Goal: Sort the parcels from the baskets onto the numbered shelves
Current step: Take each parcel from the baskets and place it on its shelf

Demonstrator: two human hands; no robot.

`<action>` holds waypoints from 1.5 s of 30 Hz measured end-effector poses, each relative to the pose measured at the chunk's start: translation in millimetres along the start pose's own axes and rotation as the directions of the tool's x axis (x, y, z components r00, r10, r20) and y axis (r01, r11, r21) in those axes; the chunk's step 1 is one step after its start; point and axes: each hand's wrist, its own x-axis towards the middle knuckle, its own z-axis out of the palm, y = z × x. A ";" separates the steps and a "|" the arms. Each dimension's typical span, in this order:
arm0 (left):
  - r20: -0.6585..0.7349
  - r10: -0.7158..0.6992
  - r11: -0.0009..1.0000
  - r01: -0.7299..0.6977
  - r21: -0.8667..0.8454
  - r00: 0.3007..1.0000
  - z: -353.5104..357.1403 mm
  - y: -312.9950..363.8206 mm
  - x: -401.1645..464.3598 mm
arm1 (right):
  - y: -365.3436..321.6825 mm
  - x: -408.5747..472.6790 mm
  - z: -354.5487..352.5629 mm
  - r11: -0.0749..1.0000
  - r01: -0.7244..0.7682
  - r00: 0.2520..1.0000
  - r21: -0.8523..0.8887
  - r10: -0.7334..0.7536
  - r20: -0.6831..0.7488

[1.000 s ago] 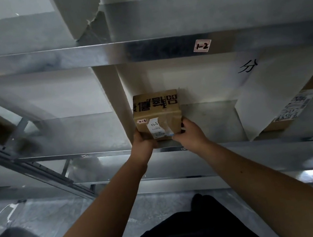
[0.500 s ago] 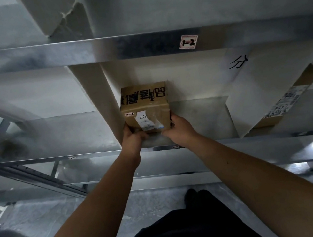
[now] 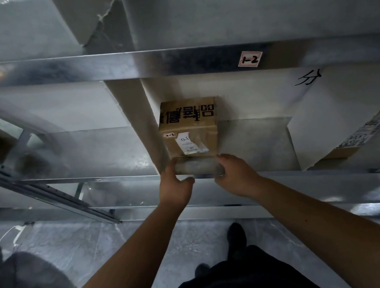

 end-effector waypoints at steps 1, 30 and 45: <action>0.030 0.036 0.995 -0.039 0.091 0.999 -1.9 -5.2 -3.5 | -0.1 -4.4 0.6 1.000 -0.004 0.999 -0.030 0.005 0.037; 0.825 0.215 0.446 -0.804 0.393 0.523 257.2 111.5 -183.5 | 229.8 -297.7 -98.8 0.870 -0.484 0.874 -0.092 0.477 -0.087; 0.965 0.256 0.123 -0.992 0.021 0.052 510.3 222.7 -498.0 | 400.5 -641.9 -182.2 0.613 -0.763 0.501 0.207 0.762 -0.409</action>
